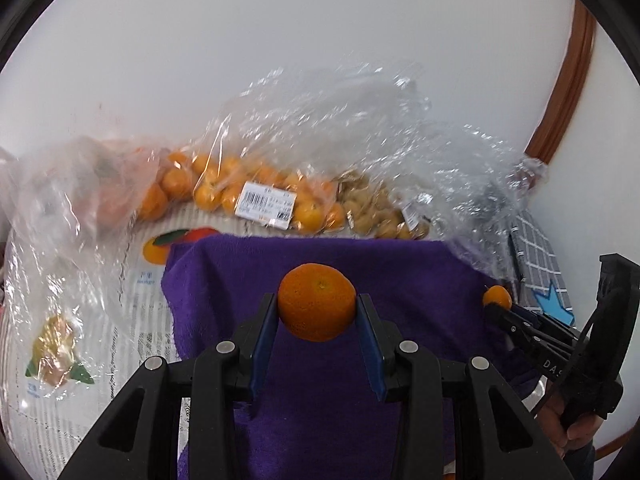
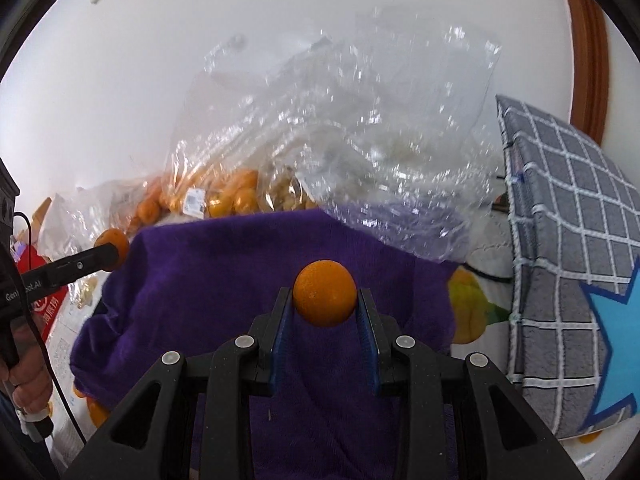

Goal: Organize fruits
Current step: 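Lift the held orange with the right tool while the left tool carries its orange over the towel, then open the right tool onto the purple towel while the left tool releases its orange there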

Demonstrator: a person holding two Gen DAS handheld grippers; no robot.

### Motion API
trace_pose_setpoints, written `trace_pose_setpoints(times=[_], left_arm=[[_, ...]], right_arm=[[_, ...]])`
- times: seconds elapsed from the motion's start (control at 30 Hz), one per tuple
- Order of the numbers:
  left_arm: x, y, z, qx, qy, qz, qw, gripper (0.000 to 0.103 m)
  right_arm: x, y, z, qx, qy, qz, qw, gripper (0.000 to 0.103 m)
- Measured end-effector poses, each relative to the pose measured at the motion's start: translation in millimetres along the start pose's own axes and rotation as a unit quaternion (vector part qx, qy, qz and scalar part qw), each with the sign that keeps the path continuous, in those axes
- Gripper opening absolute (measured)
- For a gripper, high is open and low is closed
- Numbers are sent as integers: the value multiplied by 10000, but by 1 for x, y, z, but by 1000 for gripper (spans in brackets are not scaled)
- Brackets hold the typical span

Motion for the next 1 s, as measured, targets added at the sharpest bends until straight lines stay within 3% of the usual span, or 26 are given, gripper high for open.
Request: trace_pose_setpoints(times=[0.53,1.0], left_arm=[[-8,-14,-32,-386,196,-95,9990,37],[-1,-18,-41,-651,336,-269,9970,37]], right_arm=[[-1,-15,-30,-446,79,31,9990,32],[2,-18,-32,-481,60,-35,9988,32]])
Point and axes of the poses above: each gripper's, at about its wrist camera, not at the fingertips, and z roughly against the way its jaws point, x to its right, y to its top, the point moved 4 cm from there along -z, roughly the way its jaws point, and after that the axes turned 7 degrees about y, right-handed, at the moved point
